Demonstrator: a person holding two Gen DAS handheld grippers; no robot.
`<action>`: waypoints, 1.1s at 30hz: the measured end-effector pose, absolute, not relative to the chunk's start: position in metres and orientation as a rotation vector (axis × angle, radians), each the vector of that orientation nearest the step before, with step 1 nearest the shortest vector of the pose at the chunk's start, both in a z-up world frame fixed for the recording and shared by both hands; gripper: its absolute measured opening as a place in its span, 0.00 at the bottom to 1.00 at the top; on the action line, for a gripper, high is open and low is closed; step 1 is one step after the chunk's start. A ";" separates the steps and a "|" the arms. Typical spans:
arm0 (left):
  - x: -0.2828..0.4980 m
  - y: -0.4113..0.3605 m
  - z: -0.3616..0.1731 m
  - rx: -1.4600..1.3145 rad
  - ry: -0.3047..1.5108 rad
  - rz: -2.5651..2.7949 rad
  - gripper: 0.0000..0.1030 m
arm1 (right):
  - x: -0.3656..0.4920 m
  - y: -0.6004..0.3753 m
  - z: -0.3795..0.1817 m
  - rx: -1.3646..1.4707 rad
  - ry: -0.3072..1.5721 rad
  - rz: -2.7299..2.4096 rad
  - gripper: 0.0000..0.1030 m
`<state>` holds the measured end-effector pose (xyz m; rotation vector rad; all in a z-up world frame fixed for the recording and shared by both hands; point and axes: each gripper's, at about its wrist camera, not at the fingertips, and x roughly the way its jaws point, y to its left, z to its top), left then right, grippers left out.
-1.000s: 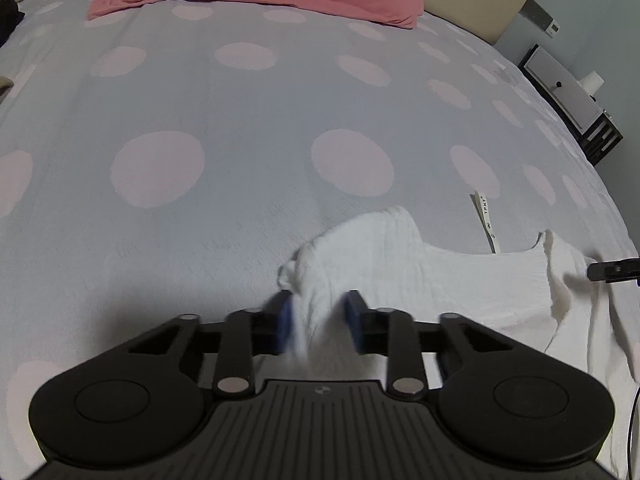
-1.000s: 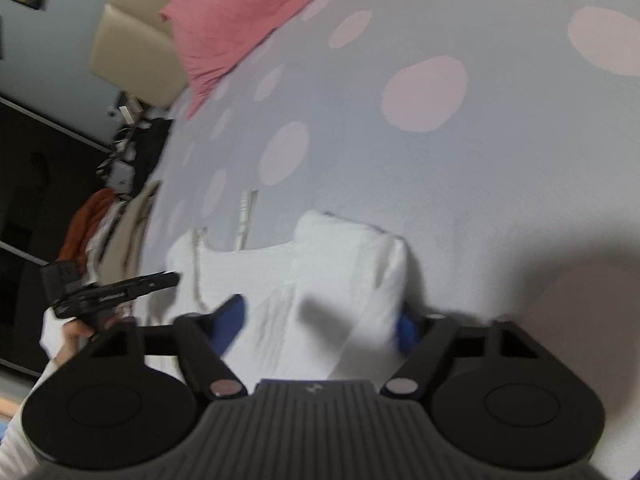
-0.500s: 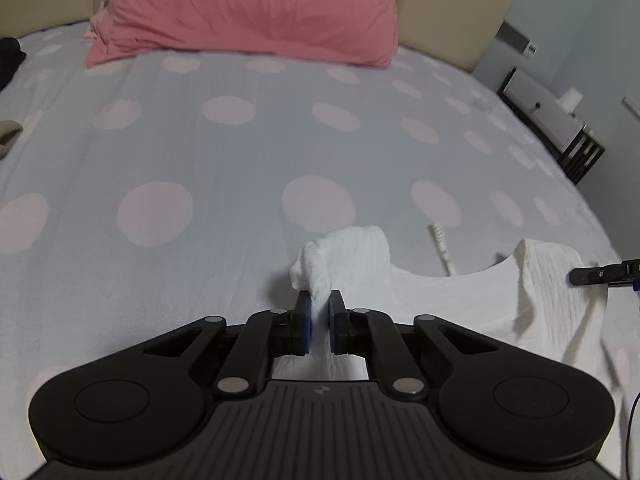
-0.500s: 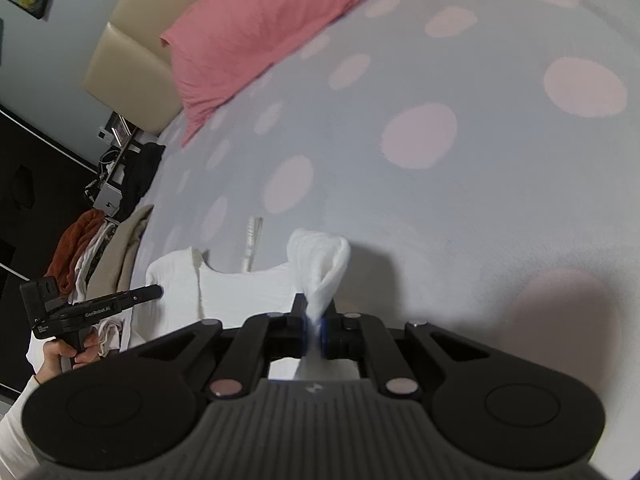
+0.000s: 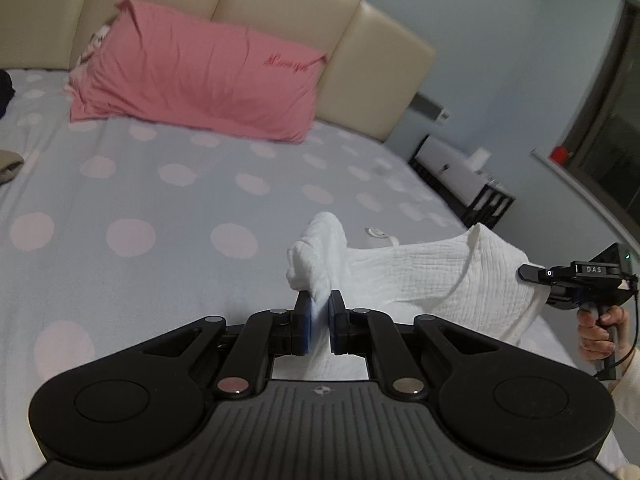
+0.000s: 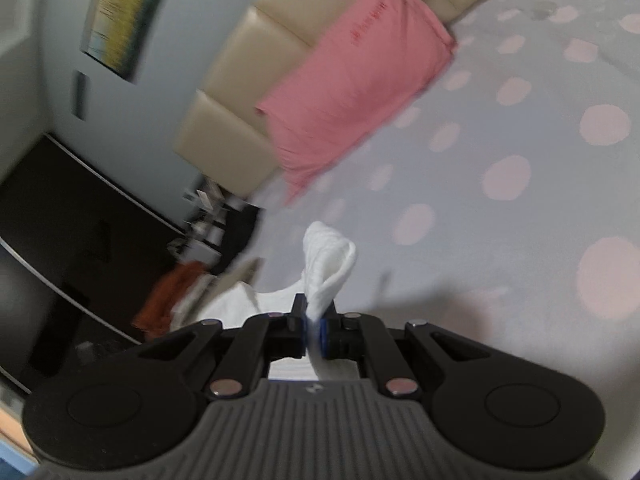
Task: Fold clothes
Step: 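Lift the held end and fold it over the garment body with both grippers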
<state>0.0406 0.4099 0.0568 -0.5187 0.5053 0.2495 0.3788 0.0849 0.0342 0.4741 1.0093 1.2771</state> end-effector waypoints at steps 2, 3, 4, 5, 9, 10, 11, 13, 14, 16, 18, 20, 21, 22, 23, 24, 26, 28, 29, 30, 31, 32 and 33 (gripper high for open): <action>0.021 0.399 0.064 -0.509 0.506 0.244 0.06 | 0.361 0.067 0.045 0.507 0.982 1.301 0.07; 0.011 0.393 0.067 -0.504 0.508 0.243 0.06 | 0.350 0.057 0.051 0.508 0.970 1.312 0.07; 0.001 0.386 0.069 -0.499 0.516 0.250 0.06 | 0.340 0.048 0.055 0.509 0.968 1.320 0.07; -0.009 0.380 0.072 -0.493 0.525 0.258 0.06 | 0.330 0.039 0.059 0.511 0.971 1.326 0.07; -0.051 0.347 0.080 -0.457 0.537 0.259 0.06 | 0.288 0.003 0.075 0.504 0.976 1.356 0.07; -0.061 0.339 0.081 -0.449 0.545 0.250 0.06 | 0.276 -0.008 0.079 0.486 0.974 1.368 0.07; -0.070 0.330 0.080 -0.443 0.560 0.245 0.06 | 0.263 -0.018 0.084 0.468 0.973 1.378 0.07; -0.087 0.310 0.077 -0.431 0.606 0.240 0.06 | 0.237 -0.036 0.093 0.434 0.987 1.398 0.07; -0.094 0.300 0.075 -0.425 0.637 0.243 0.06 | 0.224 -0.043 0.095 0.412 1.001 1.403 0.07; -0.108 0.279 0.069 -0.414 0.699 0.249 0.06 | 0.197 -0.056 0.099 0.363 1.031 1.411 0.07; -0.121 0.260 0.062 -0.390 0.753 0.242 0.06 | 0.169 -0.070 0.101 0.307 1.060 1.418 0.07; -0.134 0.243 0.054 -0.376 0.796 0.239 0.06 | 0.143 -0.082 0.098 0.245 1.096 1.420 0.07; -0.139 0.235 0.050 -0.372 0.820 0.237 0.06 | 0.131 -0.087 0.094 0.214 1.114 1.416 0.07; -0.143 0.229 0.045 -0.361 0.849 0.237 0.06 | 0.119 -0.092 0.089 0.183 1.132 1.412 0.07; -0.146 0.223 0.040 -0.350 0.879 0.238 0.06 | 0.109 -0.096 0.084 0.156 1.149 1.406 0.07; -0.149 0.218 0.035 -0.337 0.909 0.240 0.06 | 0.101 -0.098 0.077 0.116 1.165 1.393 0.07; -0.149 0.209 0.024 -0.283 0.984 0.267 0.07 | 0.086 -0.099 0.061 0.022 1.194 1.360 0.07; -0.151 0.202 0.014 -0.259 1.038 0.281 0.07 | 0.074 -0.097 0.042 -0.073 1.222 1.330 0.07; -0.152 0.202 0.010 -0.276 1.053 0.281 0.09 | 0.070 -0.094 0.033 -0.115 1.247 1.315 0.07; -0.154 0.202 0.004 -0.300 1.090 0.275 0.10 | 0.066 -0.092 0.024 -0.155 1.275 1.300 0.07; -0.154 0.201 -0.003 -0.311 1.152 0.266 0.16 | 0.062 -0.089 0.016 -0.195 1.303 1.284 0.12; -0.154 0.200 -0.010 -0.323 1.214 0.257 0.29 | 0.059 -0.086 0.007 -0.236 1.331 1.268 0.16; -0.155 0.198 -0.017 -0.330 1.275 0.249 0.37 | 0.055 -0.084 -0.001 -0.276 1.359 1.251 0.26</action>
